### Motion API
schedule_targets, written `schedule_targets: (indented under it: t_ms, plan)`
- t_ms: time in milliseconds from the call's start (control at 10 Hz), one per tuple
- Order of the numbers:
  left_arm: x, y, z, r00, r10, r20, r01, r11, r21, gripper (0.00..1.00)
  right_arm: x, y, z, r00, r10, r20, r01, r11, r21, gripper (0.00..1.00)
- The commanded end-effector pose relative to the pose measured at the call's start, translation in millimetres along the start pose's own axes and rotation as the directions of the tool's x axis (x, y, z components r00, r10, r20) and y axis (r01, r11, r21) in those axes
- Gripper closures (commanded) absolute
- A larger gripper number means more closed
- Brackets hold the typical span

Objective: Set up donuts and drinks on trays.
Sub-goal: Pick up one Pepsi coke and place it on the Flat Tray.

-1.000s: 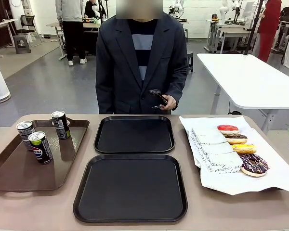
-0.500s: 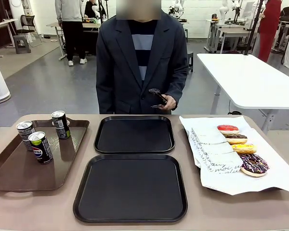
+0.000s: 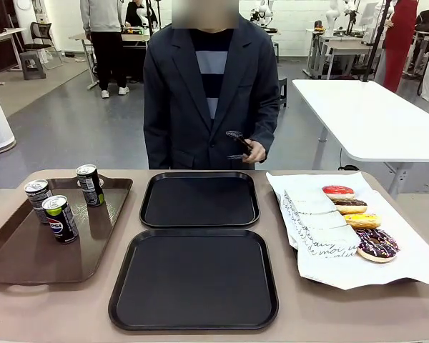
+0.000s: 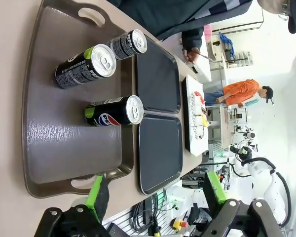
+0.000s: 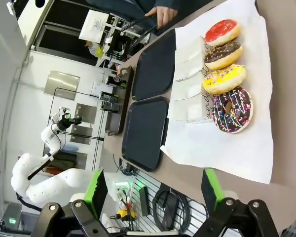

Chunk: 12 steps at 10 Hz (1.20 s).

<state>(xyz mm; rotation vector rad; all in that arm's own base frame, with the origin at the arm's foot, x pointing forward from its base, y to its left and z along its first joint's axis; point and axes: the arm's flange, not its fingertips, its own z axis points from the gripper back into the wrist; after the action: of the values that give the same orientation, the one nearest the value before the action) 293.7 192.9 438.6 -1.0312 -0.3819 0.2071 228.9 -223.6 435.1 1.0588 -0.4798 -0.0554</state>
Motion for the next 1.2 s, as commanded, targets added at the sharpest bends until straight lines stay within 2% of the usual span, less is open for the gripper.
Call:
schedule_targets:
  t_ms: [0, 1100]
  plan:
    - [0.3, 1.5, 0.6, 1.000, -0.003, 0.005, 0.003, 1.000, -0.015, 0.00, 0.8, 1.3, 1.3, 1.000, 0.016, 0.012, -0.016, 1.000, 0.020, 0.00]
    - [0.3, 1.5, 0.6, 1.000, -0.003, 0.005, 0.003, 1.000, -0.015, 0.00, 0.8, 1.3, 1.3, 1.000, 0.016, 0.012, -0.016, 1.000, 0.020, 0.00]
